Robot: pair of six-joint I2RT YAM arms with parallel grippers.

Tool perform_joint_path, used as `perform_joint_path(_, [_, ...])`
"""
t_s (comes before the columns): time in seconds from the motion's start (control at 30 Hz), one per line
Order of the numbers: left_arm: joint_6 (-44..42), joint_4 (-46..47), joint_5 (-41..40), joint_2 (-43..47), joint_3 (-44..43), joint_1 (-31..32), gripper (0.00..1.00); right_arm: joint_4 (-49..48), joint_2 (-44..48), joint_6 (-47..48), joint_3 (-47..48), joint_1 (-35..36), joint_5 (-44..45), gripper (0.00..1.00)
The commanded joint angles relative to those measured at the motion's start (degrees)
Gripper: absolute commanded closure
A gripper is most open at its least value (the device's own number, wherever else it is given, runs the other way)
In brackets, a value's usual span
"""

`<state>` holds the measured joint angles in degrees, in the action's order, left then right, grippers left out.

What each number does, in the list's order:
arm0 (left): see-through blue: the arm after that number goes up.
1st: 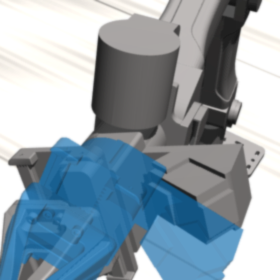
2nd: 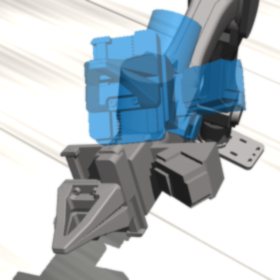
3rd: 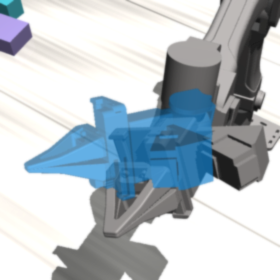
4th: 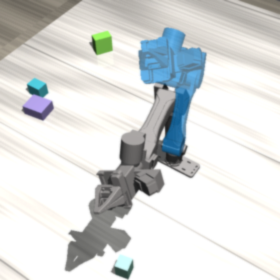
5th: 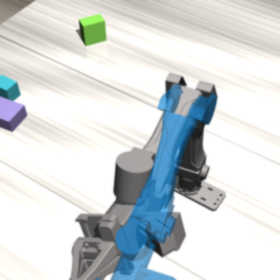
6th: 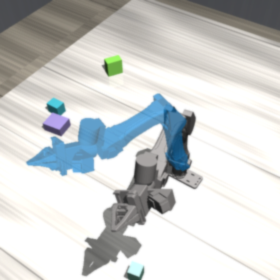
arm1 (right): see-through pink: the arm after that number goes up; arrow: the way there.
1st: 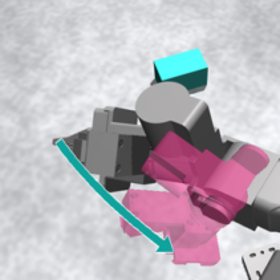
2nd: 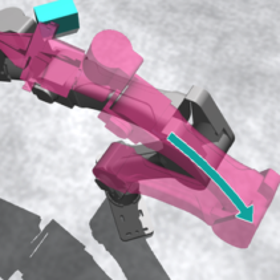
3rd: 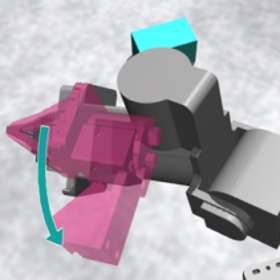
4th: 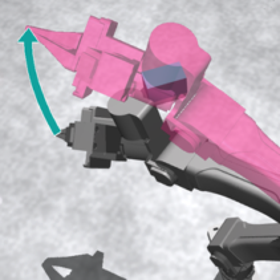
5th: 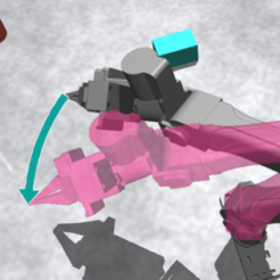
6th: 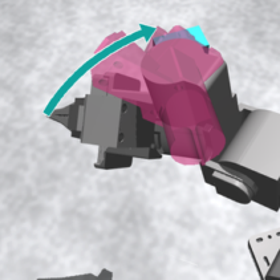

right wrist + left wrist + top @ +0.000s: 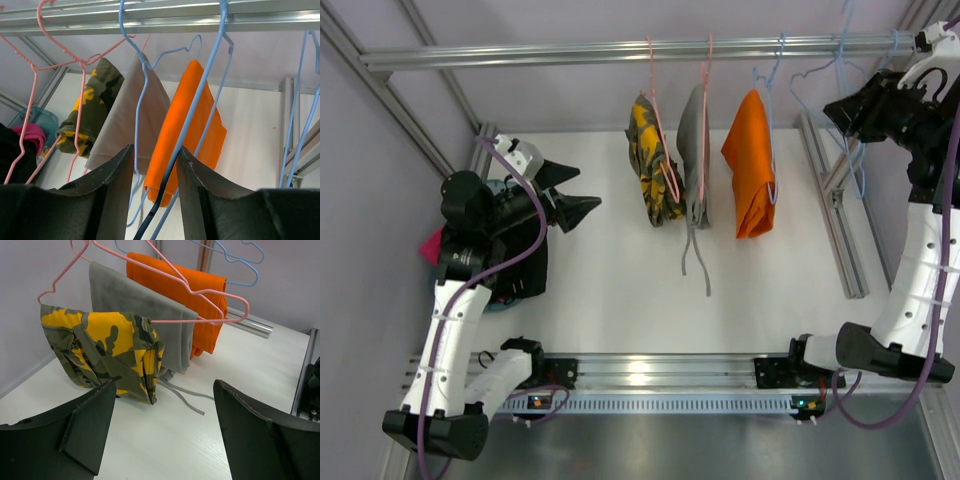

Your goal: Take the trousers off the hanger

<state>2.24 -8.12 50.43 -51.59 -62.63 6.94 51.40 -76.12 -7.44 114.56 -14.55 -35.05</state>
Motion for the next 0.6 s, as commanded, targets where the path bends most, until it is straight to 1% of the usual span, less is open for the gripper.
perform_joint_path(0.0, [0.22,3.02,-0.25,0.97,0.23,0.27,0.15,-6.39,-1.40,1.55,1.11,-1.01,-1.60,1.00])
perform_joint_path(0.17, [0.04,3.02,-0.69,1.58,0.75,0.27,0.15,-5.78,-0.27,2.78,-3.63,-0.92,-1.78,1.00])
perform_joint_path(0.3, [0.13,3.11,-0.78,1.85,1.20,0.27,0.15,-6.22,5.17,4.54,-9.00,-1.27,-1.34,1.00])
perform_joint_path(0.47, [0.83,3.02,-0.43,1.23,1.02,0.27,0.15,-3.41,9.67,5.60,-14.71,-2.76,0.15,1.00])
perform_joint_path(0.57, [0.92,3.02,-0.43,1.06,0.93,0.27,0.15,-2.36,12.21,6.04,-17.96,-4.35,-0.99,1.00])
